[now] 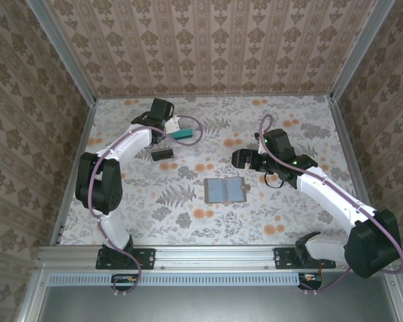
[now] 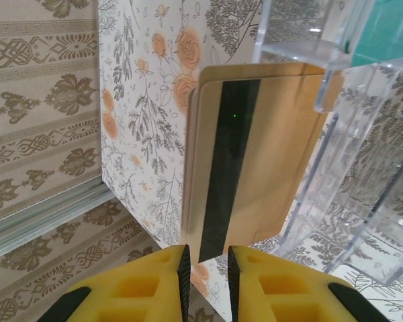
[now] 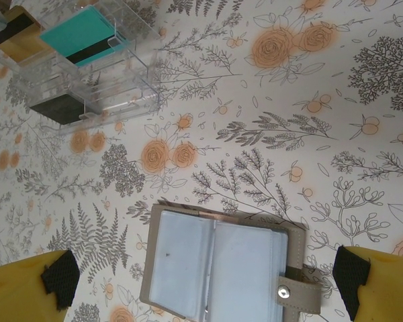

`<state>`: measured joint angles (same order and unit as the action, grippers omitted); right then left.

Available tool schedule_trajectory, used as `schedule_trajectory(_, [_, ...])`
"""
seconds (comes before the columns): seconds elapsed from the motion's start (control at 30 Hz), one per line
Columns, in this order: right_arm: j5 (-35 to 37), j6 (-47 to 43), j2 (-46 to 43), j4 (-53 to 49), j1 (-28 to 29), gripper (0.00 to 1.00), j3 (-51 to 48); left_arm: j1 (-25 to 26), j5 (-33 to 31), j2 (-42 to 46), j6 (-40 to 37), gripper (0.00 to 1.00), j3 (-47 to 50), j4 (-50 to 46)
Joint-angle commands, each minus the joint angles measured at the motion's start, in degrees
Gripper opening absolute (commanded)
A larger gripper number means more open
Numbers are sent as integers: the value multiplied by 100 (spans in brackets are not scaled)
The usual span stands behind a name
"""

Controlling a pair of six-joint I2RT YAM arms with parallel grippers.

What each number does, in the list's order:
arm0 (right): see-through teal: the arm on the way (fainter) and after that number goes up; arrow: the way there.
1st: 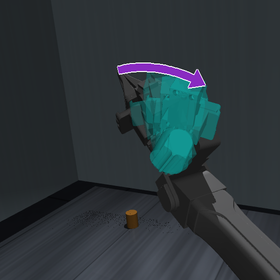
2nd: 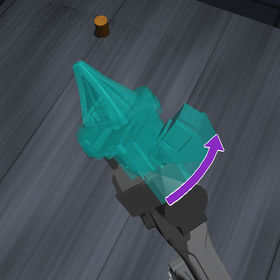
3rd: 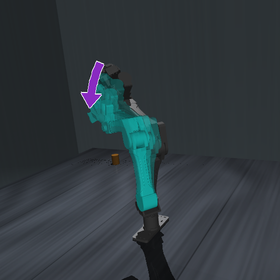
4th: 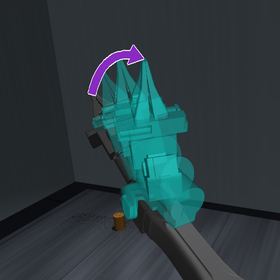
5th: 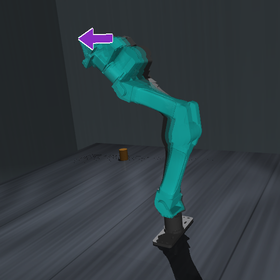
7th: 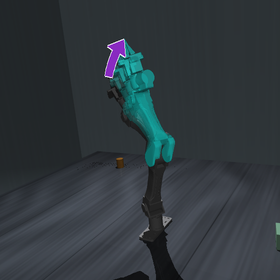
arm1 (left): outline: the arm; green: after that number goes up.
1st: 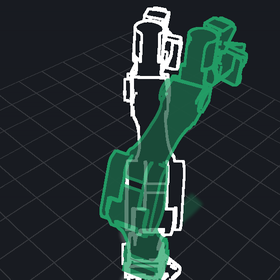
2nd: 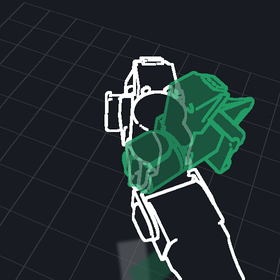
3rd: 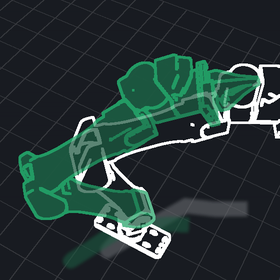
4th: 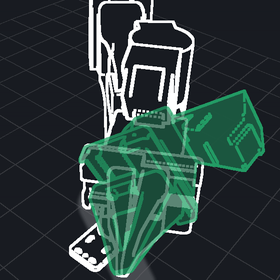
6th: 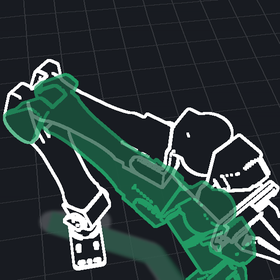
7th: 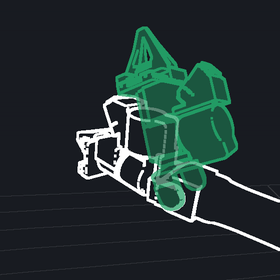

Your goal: Take the credit cards out of the card holder

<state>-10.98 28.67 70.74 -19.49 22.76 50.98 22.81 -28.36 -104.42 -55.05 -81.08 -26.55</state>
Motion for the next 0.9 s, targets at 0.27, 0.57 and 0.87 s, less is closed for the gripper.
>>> schedule_trajectory(0.27, [-106, 61, 45, 93, -35, 100, 141, -44, 121, 133, 493, 36, -370, -145])
schedule_trajectory(0.57, [58, 39, 49, -19, -30, 100, 166, -40, 893, 972, 1778, 39, -429, -578])
schedule_trajectory(0.87, [906, -130, 28, -179, -31, 100, 105, -75, 1929, 2664, 4516, 65, 929, -11])
